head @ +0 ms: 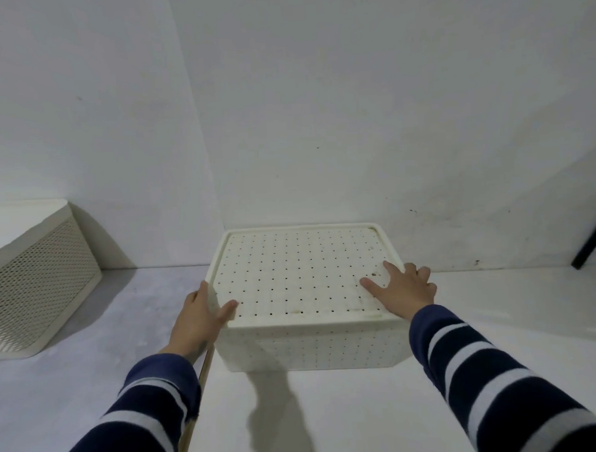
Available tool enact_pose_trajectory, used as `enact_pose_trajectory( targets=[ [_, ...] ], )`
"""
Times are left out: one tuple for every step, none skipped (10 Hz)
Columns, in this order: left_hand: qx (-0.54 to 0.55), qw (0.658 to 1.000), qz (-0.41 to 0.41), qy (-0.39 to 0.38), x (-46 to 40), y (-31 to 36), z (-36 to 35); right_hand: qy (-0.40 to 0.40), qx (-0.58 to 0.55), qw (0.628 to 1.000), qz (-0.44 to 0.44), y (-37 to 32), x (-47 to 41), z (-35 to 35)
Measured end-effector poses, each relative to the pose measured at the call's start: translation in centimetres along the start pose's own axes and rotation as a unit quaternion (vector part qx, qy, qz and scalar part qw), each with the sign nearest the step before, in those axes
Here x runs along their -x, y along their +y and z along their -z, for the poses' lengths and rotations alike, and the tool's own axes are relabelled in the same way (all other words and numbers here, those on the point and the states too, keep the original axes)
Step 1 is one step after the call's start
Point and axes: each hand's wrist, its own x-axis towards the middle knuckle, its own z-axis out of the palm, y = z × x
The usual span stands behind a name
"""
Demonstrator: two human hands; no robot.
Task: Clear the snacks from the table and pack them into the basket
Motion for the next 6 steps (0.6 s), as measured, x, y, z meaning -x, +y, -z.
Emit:
enact_pose_trajectory(
  targets=[
    [-0.003,1.0,0.003,-0.01,-0.4,0.0,-0.4,0.008,0.008,1.0,-0.001,-0.1,-0.6,-0.6],
    [-0.018,1.0,0.001,-0.005,-0.6,0.0,-0.7,0.008,0.024,1.0,0.001,-0.2,-0.6,-0.6],
    [-0.095,0.995,0.005,-0.029,-0.7,0.4,-0.1,-0.027,0.054,0.998,-0.004,-0.3,-0.6,-0.1],
    [-0.164,0.986,0.008,-0.041,-0.6,1.1,0.8,-0.04,0.089,0.995,0.006,-1.2,0.3,1.4],
    [-0.193,0.981,-0.018,-0.019,1.3,2.0,1.7,-0.026,0.093,0.995,0.04,-1.8,2.6,2.4],
    [-0.185,0.98,-0.077,0.008,4.5,1.3,1.9,-0.014,0.063,0.994,0.087,-1.8,6.3,2.0]
  ],
)
